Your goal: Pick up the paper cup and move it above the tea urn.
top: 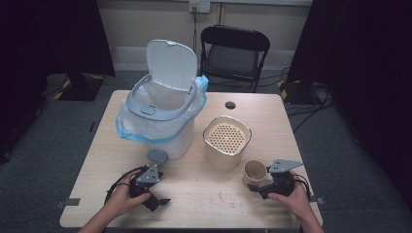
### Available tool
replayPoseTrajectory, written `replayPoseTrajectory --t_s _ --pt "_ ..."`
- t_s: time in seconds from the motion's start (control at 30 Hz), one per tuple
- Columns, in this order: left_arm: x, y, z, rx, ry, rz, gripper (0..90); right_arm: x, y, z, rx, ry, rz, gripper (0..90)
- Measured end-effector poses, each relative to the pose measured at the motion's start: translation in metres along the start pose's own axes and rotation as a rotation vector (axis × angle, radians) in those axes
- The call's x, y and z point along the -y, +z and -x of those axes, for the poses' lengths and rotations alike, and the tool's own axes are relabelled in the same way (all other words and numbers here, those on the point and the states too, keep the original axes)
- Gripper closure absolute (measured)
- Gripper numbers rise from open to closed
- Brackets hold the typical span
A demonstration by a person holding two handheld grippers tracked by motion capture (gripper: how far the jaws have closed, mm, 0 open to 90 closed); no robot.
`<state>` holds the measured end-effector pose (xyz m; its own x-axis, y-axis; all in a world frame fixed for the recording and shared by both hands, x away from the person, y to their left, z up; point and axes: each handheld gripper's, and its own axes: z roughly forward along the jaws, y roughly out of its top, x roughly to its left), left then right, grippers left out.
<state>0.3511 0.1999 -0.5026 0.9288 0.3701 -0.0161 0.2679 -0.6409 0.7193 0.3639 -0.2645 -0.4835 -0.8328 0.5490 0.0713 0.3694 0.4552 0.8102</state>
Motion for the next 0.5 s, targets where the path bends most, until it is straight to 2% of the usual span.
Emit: replayPoseTrajectory --t_s 0.13,0.5 --pt "0.0 0.0 0.0 0.0 0.0 0.001 0.9 -0.002 0.003 0.0 -0.01 0.007 0.031 17.5" --pt "0.0 0.001 0.0 0.009 -0.003 0.0 0.0 -0.005 0.012 -0.001 -0.012 0.0 0.048 19.4"
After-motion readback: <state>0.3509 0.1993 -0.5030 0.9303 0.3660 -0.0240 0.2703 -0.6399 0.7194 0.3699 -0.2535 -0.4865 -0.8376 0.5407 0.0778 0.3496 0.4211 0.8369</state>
